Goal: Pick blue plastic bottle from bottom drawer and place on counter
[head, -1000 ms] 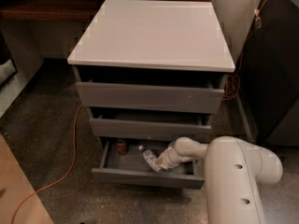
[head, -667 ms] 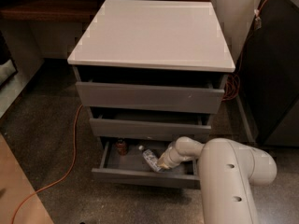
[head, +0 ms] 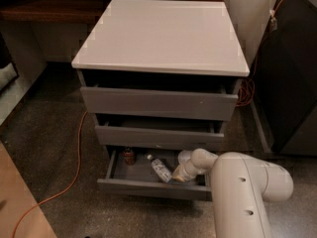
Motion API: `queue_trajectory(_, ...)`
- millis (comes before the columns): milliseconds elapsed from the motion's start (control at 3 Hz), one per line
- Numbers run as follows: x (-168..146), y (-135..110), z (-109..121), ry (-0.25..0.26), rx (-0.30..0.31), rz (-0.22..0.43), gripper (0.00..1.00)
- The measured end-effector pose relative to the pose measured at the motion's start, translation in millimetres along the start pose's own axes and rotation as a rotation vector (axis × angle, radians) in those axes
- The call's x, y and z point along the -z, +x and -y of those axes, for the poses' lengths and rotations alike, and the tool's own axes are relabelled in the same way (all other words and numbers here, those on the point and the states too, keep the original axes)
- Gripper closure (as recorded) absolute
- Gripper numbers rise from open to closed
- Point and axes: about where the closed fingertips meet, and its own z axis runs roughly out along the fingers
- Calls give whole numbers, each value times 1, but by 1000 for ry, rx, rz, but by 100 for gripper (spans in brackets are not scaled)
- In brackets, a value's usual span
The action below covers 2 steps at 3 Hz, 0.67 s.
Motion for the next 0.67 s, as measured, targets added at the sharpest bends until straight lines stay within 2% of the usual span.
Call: queue_trajectory(667,-10,34,1,-3,-68,-19,100)
